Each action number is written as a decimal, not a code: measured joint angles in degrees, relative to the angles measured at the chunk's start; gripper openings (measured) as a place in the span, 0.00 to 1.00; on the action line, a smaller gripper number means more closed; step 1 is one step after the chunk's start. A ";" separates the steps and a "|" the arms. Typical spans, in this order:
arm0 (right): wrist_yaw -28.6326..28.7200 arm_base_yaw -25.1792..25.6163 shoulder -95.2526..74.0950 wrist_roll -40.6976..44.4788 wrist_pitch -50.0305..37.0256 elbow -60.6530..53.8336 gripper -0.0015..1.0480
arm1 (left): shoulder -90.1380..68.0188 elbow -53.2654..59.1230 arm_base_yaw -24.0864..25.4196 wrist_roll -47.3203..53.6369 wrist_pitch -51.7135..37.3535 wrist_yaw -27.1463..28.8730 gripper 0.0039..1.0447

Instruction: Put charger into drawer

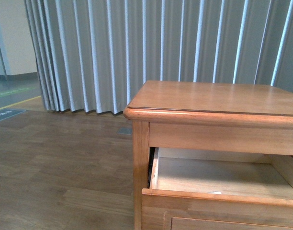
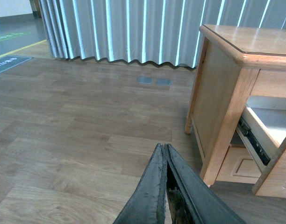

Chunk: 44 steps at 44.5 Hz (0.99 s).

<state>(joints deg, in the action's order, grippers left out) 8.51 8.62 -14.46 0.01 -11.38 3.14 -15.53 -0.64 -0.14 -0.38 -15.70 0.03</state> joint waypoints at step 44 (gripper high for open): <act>0.00 -0.02 0.00 0.00 0.00 0.00 0.92 | 15.28 0.00 0.00 -0.02 15.67 -0.02 0.48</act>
<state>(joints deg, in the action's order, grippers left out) 8.51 8.60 -14.46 0.01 -11.38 3.14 -0.25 -0.64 -0.14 -0.40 -0.03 0.01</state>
